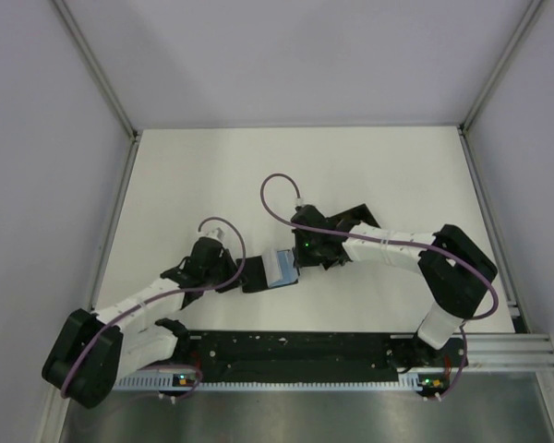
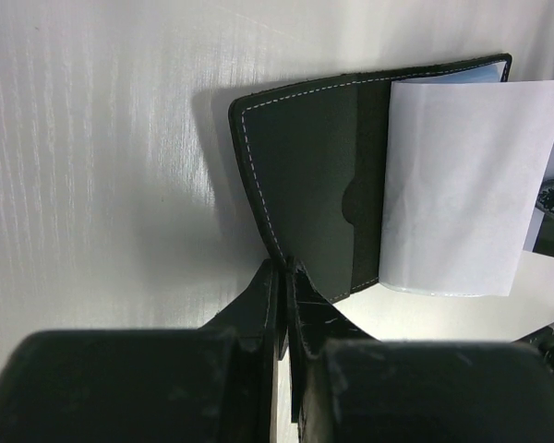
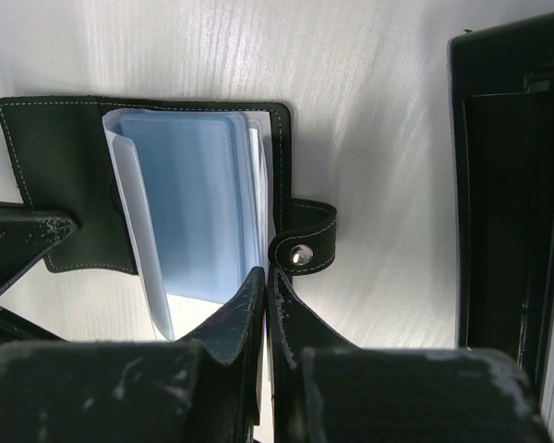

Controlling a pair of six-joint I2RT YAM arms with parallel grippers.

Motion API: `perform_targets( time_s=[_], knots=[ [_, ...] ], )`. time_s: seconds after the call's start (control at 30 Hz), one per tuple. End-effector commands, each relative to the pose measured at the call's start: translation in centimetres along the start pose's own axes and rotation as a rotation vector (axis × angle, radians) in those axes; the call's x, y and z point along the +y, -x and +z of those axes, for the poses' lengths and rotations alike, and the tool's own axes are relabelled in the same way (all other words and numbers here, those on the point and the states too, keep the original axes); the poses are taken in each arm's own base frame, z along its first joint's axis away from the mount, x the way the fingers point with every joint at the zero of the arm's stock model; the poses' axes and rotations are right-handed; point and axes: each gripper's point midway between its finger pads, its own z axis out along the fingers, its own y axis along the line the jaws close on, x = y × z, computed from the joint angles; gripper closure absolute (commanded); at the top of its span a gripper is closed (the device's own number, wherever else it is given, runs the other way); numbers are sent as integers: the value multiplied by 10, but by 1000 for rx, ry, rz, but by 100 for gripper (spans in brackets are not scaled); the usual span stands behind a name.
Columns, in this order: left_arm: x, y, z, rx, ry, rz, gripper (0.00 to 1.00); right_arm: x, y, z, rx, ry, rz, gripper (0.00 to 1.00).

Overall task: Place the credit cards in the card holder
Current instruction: Insert the credit card into the card holder.

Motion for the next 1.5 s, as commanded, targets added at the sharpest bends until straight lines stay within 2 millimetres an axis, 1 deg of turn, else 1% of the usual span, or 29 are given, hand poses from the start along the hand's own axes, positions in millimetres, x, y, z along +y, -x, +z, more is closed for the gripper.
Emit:
perform_targets(
  time_s=[0.0,0.1,0.2,0.3,0.33,0.43,0.6,0.7,0.8,0.9,1.03,1.13,1.17,1.3,1.47],
  knots=[
    [-6,10,1,-16,1,38,100,-10,4,2,-15,-37,2,100],
    [-7,9,3,-8,-4,42,100,-3,0,6,13,-1,-8,100],
    [-13,10,5,-5,-37,44,100,15,-9,12,62,78,-17,100],
    [-17,10,7,0,-51,43,100,37,-7,11,66,138,-36,100],
    [-17,10,8,3,-50,45,100,45,-6,9,74,170,-37,100],
    [-16,9,9,6,-45,45,100,60,1,4,65,222,-35,100],
    [-12,8,9,4,-34,46,100,84,19,-16,24,308,-54,100],
    [-12,9,10,0,-38,48,100,95,19,-21,29,360,-71,100],
    [-14,10,10,-9,-47,49,100,102,11,-17,72,385,-71,100],
    [-15,11,10,-12,-50,45,100,97,5,-7,92,363,-65,100],
    [-13,10,10,-11,-44,46,100,83,6,-1,61,311,-48,100],
    [-11,8,11,-7,-40,45,100,78,7,1,61,322,-12,100],
    [-11,8,11,-4,-42,43,100,72,4,3,67,320,13,100],
    [-9,7,11,0,-34,44,100,59,6,8,55,336,77,100],
    [-10,6,13,10,-33,44,100,54,3,16,69,352,115,100]
  ],
)
